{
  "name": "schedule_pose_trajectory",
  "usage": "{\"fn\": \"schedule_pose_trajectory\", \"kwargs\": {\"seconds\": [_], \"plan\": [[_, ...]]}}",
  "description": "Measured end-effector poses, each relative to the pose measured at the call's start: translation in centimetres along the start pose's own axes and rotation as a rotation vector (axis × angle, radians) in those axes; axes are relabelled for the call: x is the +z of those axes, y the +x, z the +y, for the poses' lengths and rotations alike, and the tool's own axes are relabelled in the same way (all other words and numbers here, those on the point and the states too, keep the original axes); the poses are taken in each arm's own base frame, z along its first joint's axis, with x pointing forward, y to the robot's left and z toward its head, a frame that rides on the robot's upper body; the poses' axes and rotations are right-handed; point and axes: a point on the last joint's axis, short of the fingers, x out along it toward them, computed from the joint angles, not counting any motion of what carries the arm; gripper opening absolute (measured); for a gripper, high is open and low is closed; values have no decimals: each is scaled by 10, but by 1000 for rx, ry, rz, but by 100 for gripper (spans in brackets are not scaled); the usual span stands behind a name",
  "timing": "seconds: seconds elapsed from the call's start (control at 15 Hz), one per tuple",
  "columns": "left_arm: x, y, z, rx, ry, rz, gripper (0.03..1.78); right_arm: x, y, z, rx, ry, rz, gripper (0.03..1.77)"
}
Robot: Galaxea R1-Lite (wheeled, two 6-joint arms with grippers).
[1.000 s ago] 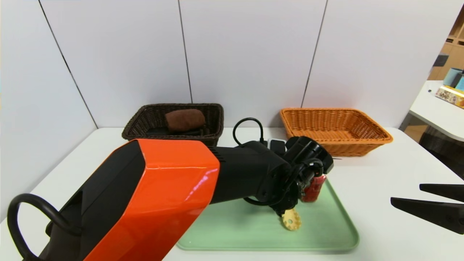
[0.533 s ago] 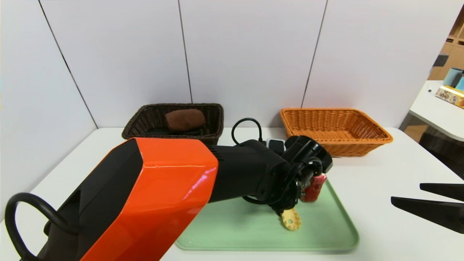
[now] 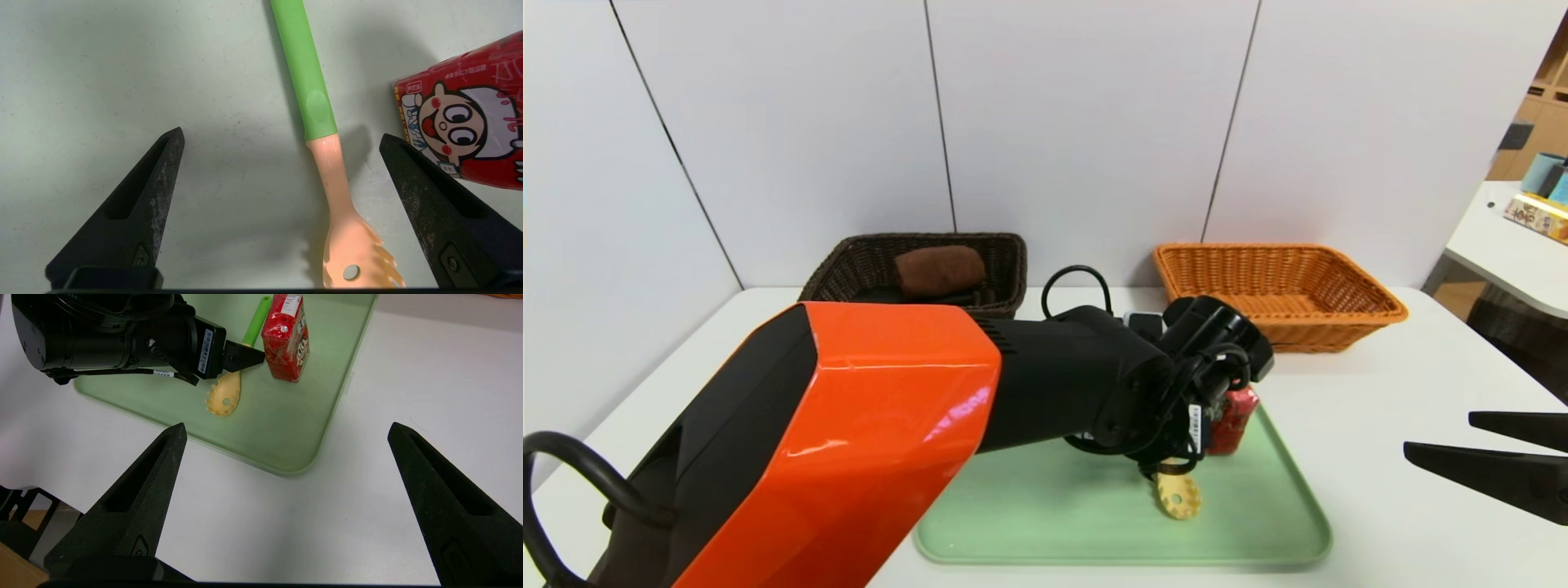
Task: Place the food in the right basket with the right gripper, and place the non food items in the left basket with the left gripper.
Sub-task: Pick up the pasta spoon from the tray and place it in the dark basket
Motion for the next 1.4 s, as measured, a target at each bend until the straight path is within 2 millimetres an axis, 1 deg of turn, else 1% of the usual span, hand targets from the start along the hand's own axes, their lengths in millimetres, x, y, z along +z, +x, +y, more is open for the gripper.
{"fn": "schedule_pose_trajectory", "kwargs": {"seconds": [0.47,0.8,1.07,1.13,1.2,1.4], "plan": [[-2,4,0,15,31,-5,169,-1,1,-1,-3,4,5,170],[-5,11,1,86,68,-43,169,-1,1,-2,-8,8,5,170],[-5,13,1,93,70,-43,169,-1,1,-2,-8,9,6,170],[-5,13,1,93,70,-41,159,-1,1,-2,-8,9,6,170],[-5,12,1,90,71,-37,141,-1,1,-2,-8,8,6,170],[-5,10,1,87,71,-33,103,-1,1,-1,-7,8,5,170]]}}
